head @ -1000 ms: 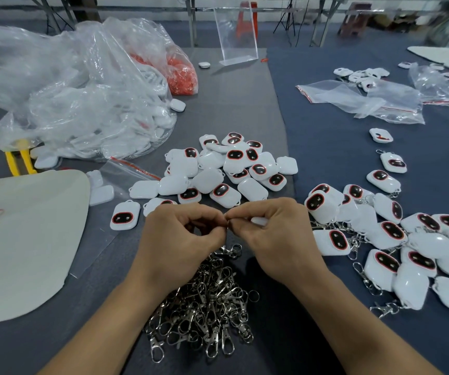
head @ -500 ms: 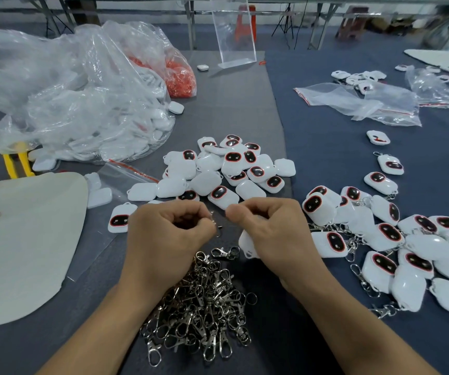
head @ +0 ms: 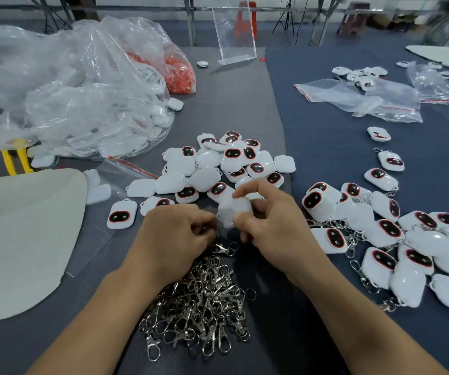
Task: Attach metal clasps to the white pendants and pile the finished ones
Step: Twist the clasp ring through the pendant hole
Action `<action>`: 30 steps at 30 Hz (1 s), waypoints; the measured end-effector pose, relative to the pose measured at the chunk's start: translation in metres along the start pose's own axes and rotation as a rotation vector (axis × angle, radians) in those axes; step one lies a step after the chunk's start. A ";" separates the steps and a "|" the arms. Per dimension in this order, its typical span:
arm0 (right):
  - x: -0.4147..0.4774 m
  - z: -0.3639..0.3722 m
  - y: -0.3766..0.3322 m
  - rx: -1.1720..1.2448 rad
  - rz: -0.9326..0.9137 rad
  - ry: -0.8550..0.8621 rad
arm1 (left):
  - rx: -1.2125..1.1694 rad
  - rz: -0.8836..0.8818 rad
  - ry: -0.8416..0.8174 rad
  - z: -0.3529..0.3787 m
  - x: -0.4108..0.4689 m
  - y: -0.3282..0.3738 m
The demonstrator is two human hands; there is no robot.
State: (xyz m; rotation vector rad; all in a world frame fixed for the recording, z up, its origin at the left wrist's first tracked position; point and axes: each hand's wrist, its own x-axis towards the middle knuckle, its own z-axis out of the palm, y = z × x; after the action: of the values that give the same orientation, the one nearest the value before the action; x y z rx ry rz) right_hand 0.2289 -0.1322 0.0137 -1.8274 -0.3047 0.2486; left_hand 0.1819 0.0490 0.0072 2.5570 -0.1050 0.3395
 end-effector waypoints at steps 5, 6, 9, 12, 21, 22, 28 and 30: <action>-0.001 0.002 -0.001 -0.110 -0.080 0.000 | -0.090 -0.002 -0.019 0.001 0.001 -0.007; -0.001 0.002 -0.002 -0.110 -0.082 -0.004 | -0.099 -0.004 -0.022 0.001 0.001 -0.006; 0.001 0.001 -0.003 -0.141 -0.079 -0.010 | -0.108 -0.013 -0.023 0.000 0.001 -0.005; 0.004 -0.001 -0.005 -0.185 -0.075 -0.032 | -0.114 -0.038 -0.032 -0.001 0.001 -0.004; 0.005 -0.003 -0.009 -0.235 -0.054 -0.046 | -0.138 -0.097 -0.026 -0.001 0.002 -0.003; 0.004 -0.002 -0.010 -0.230 -0.053 -0.042 | -0.135 -0.099 -0.025 -0.001 0.002 -0.003; 0.000 0.001 -0.010 -0.174 -0.062 -0.034 | -0.146 -0.110 -0.016 0.000 0.001 -0.004; -0.003 0.003 -0.009 -0.176 -0.102 -0.016 | -0.169 -0.121 -0.018 0.000 0.001 -0.004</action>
State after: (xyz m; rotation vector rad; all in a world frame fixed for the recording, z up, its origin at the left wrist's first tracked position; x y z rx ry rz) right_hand 0.2240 -0.1282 0.0212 -1.9769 -0.4419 0.1695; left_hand 0.1834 0.0523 0.0059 2.3866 0.0134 0.2498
